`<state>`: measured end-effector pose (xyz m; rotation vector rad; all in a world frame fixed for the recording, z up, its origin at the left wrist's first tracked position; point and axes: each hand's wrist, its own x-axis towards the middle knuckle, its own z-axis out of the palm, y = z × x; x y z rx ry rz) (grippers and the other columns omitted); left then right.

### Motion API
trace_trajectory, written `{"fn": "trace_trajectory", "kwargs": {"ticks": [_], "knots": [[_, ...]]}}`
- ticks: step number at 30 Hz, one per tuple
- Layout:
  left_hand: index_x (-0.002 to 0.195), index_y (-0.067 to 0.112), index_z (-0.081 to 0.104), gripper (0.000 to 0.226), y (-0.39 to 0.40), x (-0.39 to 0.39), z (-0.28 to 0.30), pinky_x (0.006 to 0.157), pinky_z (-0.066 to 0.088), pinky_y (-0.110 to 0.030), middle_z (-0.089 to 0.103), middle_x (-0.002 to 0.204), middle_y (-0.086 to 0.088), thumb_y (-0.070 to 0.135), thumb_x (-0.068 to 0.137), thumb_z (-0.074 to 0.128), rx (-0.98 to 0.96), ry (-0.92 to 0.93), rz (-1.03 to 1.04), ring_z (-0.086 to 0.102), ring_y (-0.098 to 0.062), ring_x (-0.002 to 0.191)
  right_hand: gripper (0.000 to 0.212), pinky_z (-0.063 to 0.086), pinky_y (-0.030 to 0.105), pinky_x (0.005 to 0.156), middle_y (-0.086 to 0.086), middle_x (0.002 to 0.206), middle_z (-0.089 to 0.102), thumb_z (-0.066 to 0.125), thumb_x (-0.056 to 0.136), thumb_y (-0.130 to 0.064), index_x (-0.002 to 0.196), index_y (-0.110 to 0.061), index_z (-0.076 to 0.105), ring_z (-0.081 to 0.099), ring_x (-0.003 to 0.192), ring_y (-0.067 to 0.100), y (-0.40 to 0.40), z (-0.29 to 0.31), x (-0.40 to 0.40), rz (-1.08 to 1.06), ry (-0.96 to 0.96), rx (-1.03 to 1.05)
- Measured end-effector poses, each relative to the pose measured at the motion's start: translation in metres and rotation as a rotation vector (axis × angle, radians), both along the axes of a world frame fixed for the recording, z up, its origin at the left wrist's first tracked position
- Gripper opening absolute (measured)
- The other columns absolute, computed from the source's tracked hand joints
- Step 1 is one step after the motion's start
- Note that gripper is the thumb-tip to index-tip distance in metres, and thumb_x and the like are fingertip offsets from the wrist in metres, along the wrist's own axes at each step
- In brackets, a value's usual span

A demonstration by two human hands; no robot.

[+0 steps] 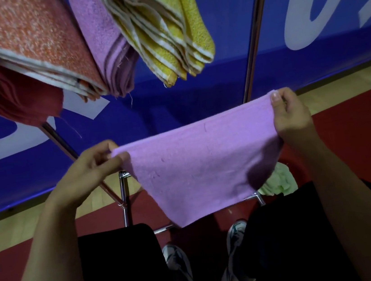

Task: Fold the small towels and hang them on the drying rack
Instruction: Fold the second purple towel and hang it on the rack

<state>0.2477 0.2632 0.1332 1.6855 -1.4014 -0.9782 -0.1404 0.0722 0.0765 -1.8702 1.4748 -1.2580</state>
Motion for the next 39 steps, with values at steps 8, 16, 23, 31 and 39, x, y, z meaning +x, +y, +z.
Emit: {"fn": "trace_trajectory", "kwargs": {"ticks": [8,16,23,31,39], "knots": [[0.123,0.011,0.049,0.025,-0.014,-0.021,-0.003,0.049,0.052,-0.018,0.063,0.083,-0.006,0.032,0.11,0.048,-0.097,0.069,0.35,0.066,-0.003,0.059,0.027,0.038,0.035,0.07,-0.004,0.077,0.053,0.043,0.107,-0.038,0.092,-0.017,0.053,0.048,0.075,0.013,-0.006,-0.008,0.002,0.161,0.017,0.114],[0.112,0.031,0.079,0.037,-0.009,-0.001,0.003,0.075,0.06,-0.029,0.069,0.102,-0.003,0.042,0.076,0.079,-0.066,0.677,0.335,0.068,-0.016,0.085,0.041,0.057,0.024,0.067,0.004,0.087,0.077,0.045,0.103,-0.018,0.087,-0.018,0.083,0.071,0.075,0.013,0.017,0.017,-0.004,0.595,-0.626,0.703],[0.131,0.008,0.067,0.094,-0.001,-0.025,-0.009,0.093,0.058,-0.042,0.076,0.116,-0.015,0.081,0.073,0.061,0.365,0.686,0.148,0.074,-0.028,0.106,0.084,0.055,0.044,0.092,0.02,0.113,0.074,0.036,0.085,-0.076,0.102,-0.007,0.081,0.074,0.1,0.032,0.023,0.0,0.024,0.585,-0.604,1.231],[0.142,0.03,0.058,0.066,0.001,-0.003,-0.013,0.073,0.062,-0.031,0.074,0.112,-0.008,0.024,0.082,0.085,0.023,0.774,0.274,0.073,-0.02,0.093,0.048,0.057,0.042,0.096,0.016,0.119,0.074,0.056,0.096,-0.041,0.122,-0.003,0.072,0.072,0.106,0.026,0.013,-0.007,0.01,0.595,-0.741,1.159],[0.121,0.044,0.072,0.038,-0.003,0.014,-0.032,0.089,0.057,-0.05,0.066,0.103,-0.011,0.022,0.109,0.043,0.0,0.007,0.383,0.063,-0.028,0.096,0.039,0.052,0.032,0.076,-0.002,0.111,0.068,0.057,0.102,-0.022,0.141,-0.026,0.059,0.065,0.095,0.016,0.006,-0.023,0.01,0.433,-0.58,0.861]]}}
